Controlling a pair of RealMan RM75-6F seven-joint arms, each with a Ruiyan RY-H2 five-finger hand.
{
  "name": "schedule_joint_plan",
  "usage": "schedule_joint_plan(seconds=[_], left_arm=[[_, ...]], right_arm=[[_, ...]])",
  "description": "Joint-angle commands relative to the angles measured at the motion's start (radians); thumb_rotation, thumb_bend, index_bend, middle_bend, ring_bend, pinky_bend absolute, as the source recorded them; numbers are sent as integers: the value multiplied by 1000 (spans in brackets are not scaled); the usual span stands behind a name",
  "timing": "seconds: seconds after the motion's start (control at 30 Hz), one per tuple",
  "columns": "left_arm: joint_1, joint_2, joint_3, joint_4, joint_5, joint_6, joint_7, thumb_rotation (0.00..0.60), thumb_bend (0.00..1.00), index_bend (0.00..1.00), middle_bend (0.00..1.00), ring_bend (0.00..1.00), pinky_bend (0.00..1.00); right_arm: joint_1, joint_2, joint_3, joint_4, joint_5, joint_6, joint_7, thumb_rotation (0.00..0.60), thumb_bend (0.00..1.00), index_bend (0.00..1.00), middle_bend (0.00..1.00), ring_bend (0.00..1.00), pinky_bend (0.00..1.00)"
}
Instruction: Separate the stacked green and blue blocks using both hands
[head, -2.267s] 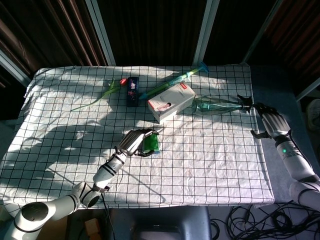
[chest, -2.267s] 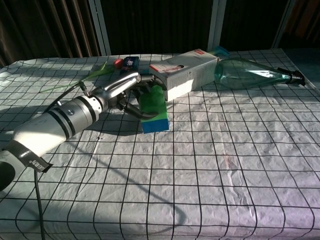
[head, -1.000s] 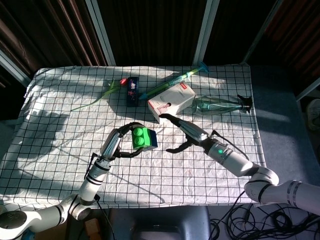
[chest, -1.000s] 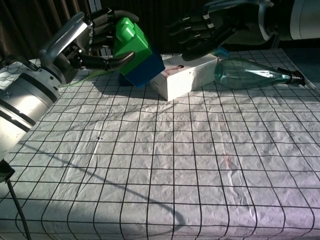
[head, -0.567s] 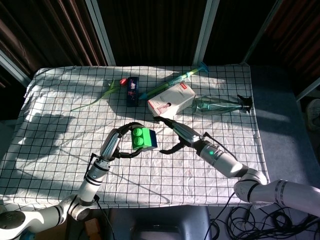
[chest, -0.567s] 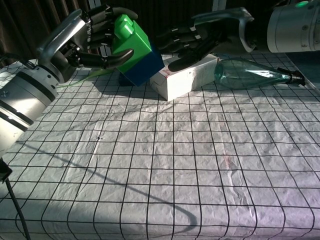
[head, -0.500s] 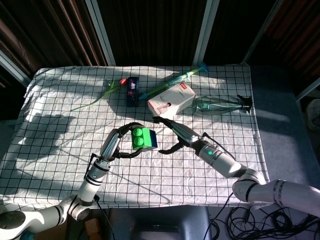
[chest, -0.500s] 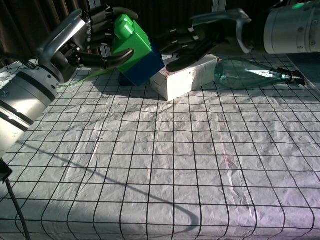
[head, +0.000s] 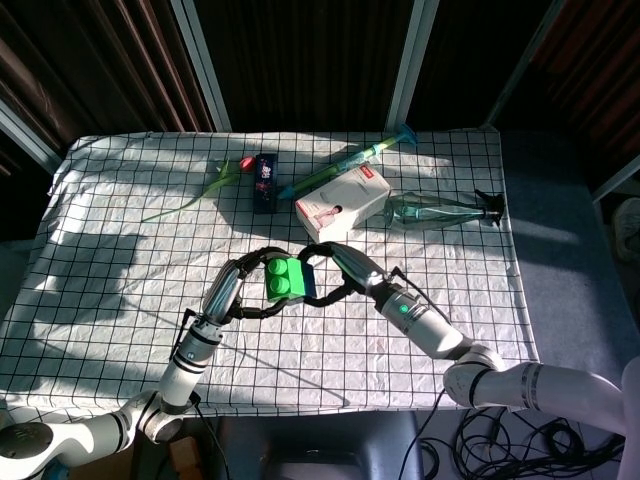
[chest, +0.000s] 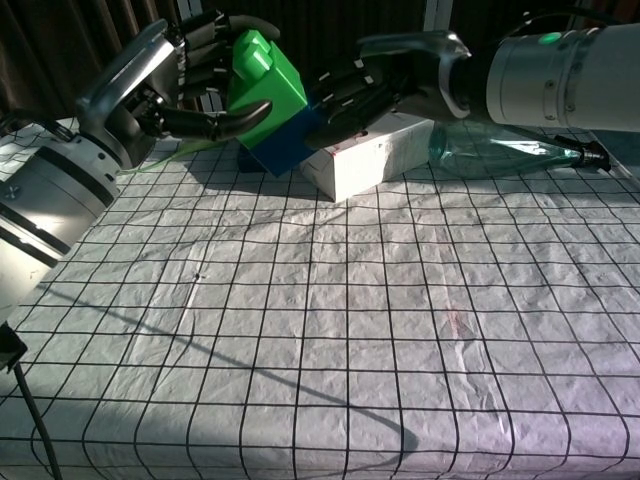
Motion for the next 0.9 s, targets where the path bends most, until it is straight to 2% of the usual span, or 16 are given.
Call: schedule_joint_plan(seconds=[0.03,0.13,0.4,0.77,0.9], left_arm=[[0,2,-1,-3,2,4,2,600,542,566,666,627,669],[0,8,-6,-10,-1,3,-3,600,543,567,666,627,669],[0,29,-21,-39,-10,2,-12,600,543,567,667,628,669],[4,67,-39,-74,-24,2,-38,600,543,567,667,628,669],[6,87,-42,-90,-19,5,-33,600,542,567,667,627,669]], right_arm=[[4,-21,1,4,24,21,-38,600,110,593,462,338,171],[3,-36,0,3,34,44,-72,600,124,723,567,477,217],[-15,-54,3,-4,26,104,-127,600,165,868,679,595,268],[-43,-36,-1,21,19,134,-171,600,178,917,717,631,284],[-59,-25,-21,44,13,143,-206,600,178,917,717,631,286]])
